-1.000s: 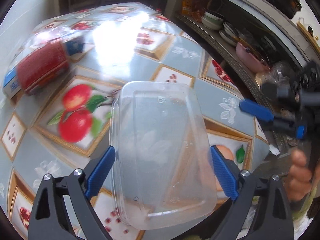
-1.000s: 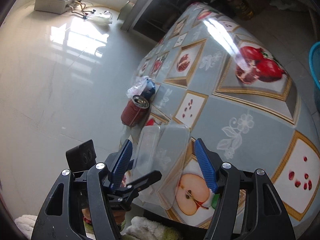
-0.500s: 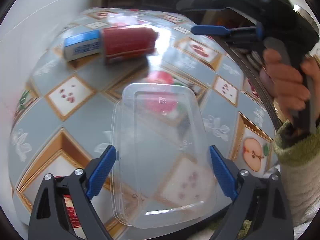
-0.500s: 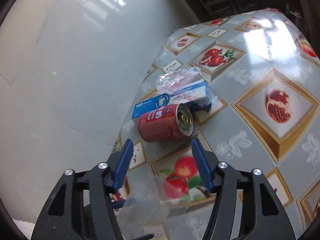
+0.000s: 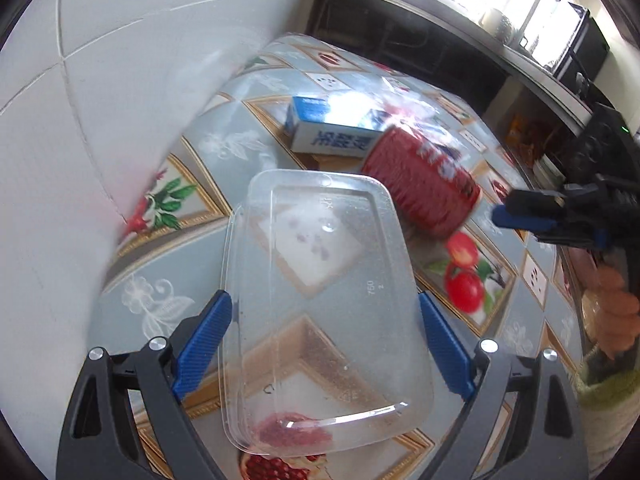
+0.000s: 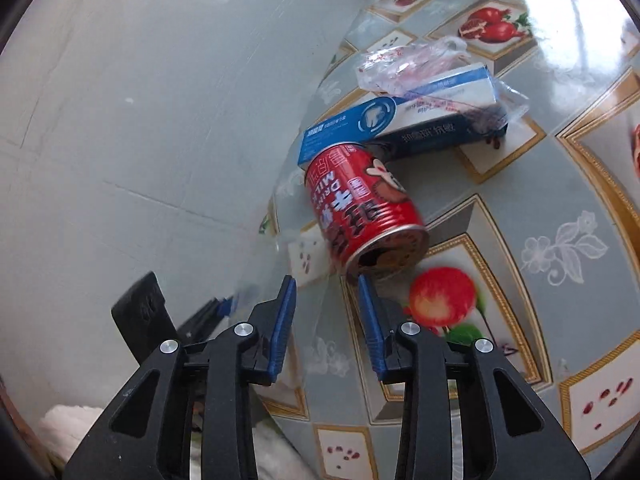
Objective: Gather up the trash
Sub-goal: 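Lift the clear box with the left tool while the right tool approaches the red can, then close the right tool around the red milk can, then carry the clear box and red can to the wastebasket and open both tools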
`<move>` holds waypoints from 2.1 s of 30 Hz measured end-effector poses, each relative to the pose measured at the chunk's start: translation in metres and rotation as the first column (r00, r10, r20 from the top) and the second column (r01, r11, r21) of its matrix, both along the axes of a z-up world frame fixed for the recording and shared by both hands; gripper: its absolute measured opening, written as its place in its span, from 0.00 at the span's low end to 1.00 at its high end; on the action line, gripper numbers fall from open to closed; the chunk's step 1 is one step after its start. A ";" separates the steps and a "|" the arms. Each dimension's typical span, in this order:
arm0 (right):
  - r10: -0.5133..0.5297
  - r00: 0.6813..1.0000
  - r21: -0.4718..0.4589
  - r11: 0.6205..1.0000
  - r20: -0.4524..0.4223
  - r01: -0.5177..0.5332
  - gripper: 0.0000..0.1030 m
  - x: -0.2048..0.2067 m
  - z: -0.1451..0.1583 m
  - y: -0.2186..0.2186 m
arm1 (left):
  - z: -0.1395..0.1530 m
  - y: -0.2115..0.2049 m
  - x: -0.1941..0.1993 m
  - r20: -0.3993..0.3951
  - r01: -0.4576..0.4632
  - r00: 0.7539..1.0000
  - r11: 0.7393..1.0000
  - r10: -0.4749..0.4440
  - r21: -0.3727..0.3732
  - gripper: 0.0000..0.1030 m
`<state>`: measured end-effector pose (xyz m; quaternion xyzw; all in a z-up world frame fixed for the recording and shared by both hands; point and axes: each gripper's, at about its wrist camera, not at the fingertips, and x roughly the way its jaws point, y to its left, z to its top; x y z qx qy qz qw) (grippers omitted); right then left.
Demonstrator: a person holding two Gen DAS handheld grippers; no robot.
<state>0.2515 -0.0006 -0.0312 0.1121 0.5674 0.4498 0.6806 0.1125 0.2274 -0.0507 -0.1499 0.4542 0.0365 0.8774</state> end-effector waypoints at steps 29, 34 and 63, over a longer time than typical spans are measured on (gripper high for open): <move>-0.135 0.991 -0.172 0.976 0.015 0.135 0.59 -0.010 -0.027 -0.015 | -0.002 -0.011 0.005 0.006 0.052 0.999 0.998 -0.051 -0.022 0.87; -0.201 0.976 -0.225 0.951 0.080 0.214 0.60 -0.036 -0.017 -0.050 | -0.004 -0.020 0.009 0.010 0.067 0.998 0.998 -0.067 -0.020 0.87; -0.498 0.865 -0.009 0.867 0.056 0.499 0.60 -0.090 -0.004 -0.151 | 0.047 -0.074 0.022 0.129 0.219 0.970 0.973 -0.208 -0.076 0.86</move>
